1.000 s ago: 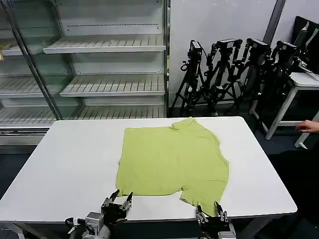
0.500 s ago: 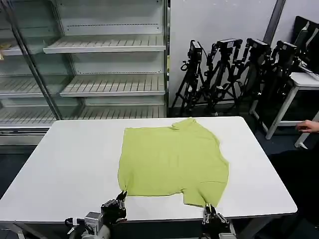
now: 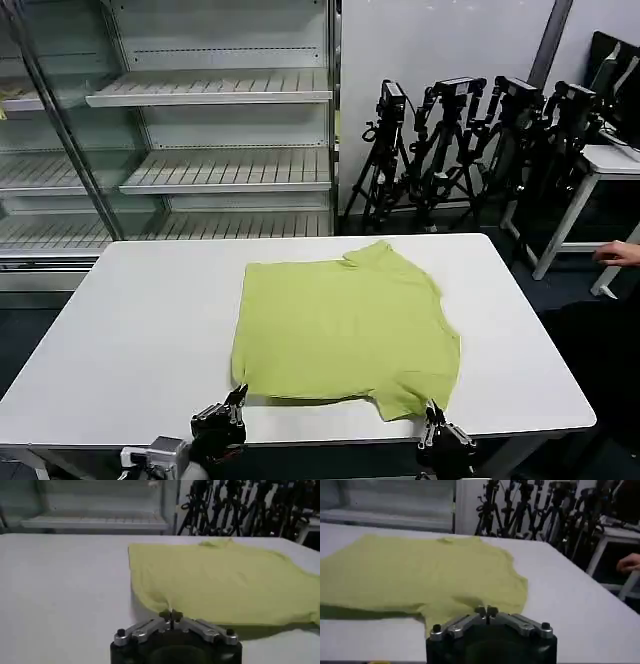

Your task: Fold and organize the clothes.

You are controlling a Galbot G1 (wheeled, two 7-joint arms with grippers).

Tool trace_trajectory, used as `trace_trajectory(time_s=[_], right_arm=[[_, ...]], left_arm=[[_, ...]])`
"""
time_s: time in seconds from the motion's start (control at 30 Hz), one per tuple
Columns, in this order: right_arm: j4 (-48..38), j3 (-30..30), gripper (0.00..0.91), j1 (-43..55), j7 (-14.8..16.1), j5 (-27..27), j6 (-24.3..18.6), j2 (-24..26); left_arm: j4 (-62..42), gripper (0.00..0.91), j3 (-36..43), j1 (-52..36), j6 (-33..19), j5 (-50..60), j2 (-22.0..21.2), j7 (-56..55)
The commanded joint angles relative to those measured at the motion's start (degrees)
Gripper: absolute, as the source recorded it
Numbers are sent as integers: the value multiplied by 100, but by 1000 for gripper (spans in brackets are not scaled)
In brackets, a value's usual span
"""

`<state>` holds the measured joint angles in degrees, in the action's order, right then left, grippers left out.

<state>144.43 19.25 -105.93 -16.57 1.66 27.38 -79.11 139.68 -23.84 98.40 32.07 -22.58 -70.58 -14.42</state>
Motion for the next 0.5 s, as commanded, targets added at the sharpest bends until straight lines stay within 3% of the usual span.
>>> trace_trajectory(time_s=[0.03, 0.27, 0.5], right_arm=[[460, 37, 0, -251, -23, 161, -62, -9], [123, 438, 0, 521, 26, -307, -63, 160], [-503, 400, 0, 1227, 57, -596, -112, 439]], left_arm=[[718, 20, -332, 567, -33, -56, -163, 0], [552, 20, -537, 139, -42, -370, 36, 72], [-121, 20, -287, -491, -129, -456, 370, 162]])
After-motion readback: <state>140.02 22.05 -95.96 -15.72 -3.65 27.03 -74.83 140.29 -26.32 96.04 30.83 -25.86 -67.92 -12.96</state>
